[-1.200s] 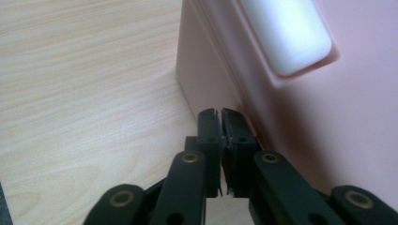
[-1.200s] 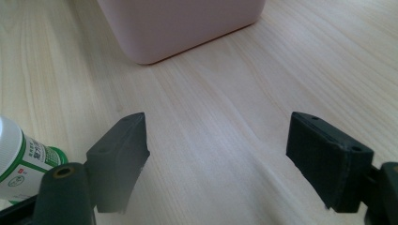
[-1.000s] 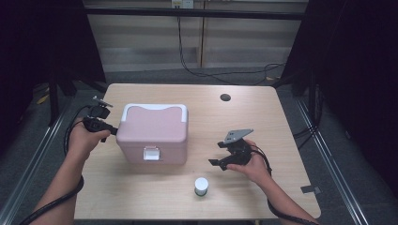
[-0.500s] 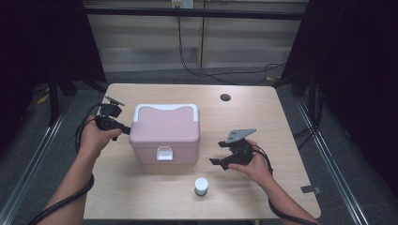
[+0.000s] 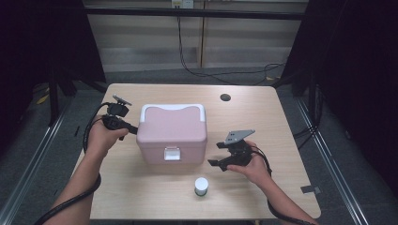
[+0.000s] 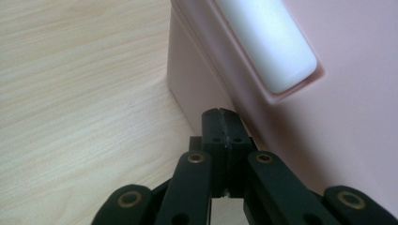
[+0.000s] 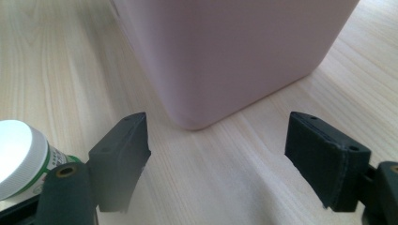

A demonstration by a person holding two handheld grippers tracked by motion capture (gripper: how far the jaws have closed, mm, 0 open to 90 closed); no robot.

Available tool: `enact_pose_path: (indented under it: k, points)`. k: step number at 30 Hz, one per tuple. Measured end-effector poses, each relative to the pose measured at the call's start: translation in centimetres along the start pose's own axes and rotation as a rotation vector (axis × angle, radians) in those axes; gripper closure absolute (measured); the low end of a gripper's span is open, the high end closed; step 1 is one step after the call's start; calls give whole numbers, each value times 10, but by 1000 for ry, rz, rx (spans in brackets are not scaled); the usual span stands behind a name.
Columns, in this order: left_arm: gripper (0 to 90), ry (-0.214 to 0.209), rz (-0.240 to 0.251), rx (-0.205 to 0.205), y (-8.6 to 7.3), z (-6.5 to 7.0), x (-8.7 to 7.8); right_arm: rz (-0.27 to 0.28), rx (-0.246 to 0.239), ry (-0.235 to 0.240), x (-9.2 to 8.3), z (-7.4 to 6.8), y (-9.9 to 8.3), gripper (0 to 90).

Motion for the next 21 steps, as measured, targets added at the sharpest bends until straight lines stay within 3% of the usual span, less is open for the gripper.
enact_pose_path:
  k: [19,21]
  points:
    - [900,-39,6,44,12,27,8,22,16,-10,-12,5,1,269]
    - [900,-28,1,54,13,29,8,22,12,-13,-13,6,1,286]
Point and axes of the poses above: each handheld gripper's, and its own axes: x roughly forward along the jaws, y roughly out of its top, z roughly to its right, the point moved 2 cm from there along x, roughly forward along the jaws, and after that the axes turned 8 degrees about -x, right-handed, at the moved point
